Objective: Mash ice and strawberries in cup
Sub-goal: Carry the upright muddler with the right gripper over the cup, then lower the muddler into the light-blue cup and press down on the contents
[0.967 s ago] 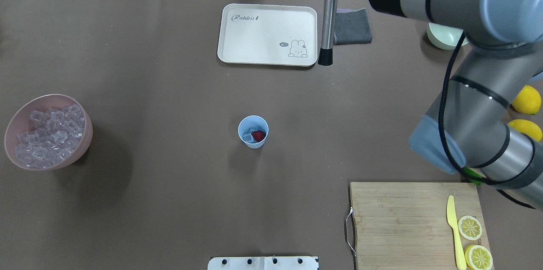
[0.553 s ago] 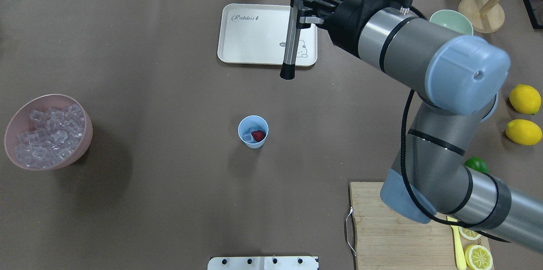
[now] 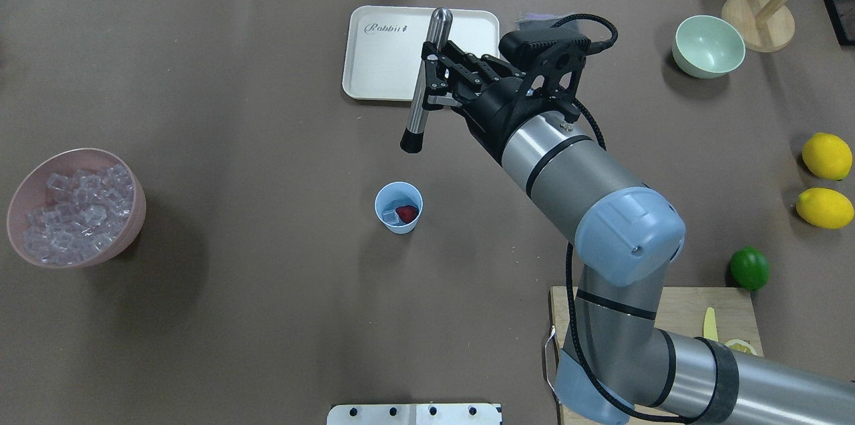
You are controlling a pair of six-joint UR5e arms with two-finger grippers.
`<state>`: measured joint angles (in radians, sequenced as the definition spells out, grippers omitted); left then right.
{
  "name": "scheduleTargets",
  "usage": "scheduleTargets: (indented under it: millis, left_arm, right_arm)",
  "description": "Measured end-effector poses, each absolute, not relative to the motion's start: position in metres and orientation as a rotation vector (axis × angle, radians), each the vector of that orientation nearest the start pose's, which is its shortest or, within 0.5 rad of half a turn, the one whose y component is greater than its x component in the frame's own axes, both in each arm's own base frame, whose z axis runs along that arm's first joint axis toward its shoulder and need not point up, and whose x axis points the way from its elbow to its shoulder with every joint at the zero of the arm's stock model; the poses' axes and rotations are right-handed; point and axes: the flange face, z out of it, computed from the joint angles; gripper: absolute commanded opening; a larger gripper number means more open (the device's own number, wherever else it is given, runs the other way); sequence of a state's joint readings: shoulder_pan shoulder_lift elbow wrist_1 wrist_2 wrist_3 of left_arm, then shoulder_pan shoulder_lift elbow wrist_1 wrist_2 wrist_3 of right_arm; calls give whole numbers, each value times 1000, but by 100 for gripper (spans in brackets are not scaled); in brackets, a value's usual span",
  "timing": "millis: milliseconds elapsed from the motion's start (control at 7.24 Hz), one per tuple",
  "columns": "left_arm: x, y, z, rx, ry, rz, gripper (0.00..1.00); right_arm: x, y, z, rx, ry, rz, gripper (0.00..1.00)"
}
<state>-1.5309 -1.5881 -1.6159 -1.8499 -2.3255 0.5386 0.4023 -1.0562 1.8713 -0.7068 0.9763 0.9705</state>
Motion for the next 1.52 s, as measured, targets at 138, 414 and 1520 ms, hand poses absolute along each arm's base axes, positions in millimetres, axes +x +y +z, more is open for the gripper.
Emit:
scheduleTargets:
  millis: [138, 414, 1520]
  left_arm:
    - [-44, -519, 600, 505, 658, 672, 97]
    - [-44, -520, 604, 499, 660, 669, 97]
    - [-44, -521, 608, 490, 663, 665, 97]
  right_arm:
    - [-440, -386, 144, 1187, -1158, 356, 0]
    - [-457, -373, 144, 1240, -1080, 348, 0]
    - [-526, -327, 143, 1271, -988, 334, 0]
